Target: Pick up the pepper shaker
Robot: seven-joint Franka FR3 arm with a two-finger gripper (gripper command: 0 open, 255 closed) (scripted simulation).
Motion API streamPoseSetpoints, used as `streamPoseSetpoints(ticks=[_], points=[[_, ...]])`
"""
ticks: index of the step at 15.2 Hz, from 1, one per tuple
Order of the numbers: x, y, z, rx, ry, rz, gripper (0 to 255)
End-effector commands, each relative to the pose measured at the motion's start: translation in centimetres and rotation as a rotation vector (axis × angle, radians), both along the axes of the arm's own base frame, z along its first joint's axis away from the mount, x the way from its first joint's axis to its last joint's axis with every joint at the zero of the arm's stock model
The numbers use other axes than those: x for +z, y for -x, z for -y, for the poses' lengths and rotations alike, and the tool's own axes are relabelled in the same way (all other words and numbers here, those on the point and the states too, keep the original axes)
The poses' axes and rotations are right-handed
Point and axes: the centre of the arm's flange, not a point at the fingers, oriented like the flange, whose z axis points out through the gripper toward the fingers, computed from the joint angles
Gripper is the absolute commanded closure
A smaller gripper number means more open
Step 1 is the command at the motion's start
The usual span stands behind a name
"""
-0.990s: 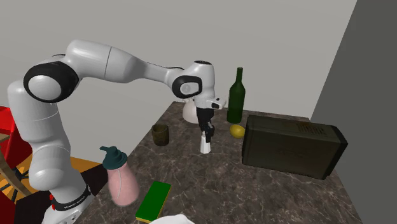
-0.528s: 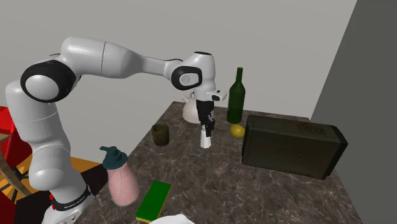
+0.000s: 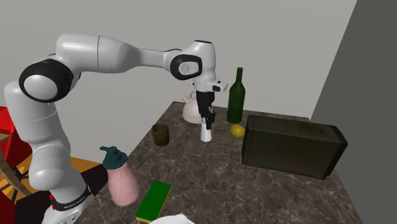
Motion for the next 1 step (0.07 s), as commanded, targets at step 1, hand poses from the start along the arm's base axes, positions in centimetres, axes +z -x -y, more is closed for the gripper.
streamPoseSetpoints(ticks=[1], points=[[0.33,-0.02,-0.09,0.0,0.0,0.0,255]])
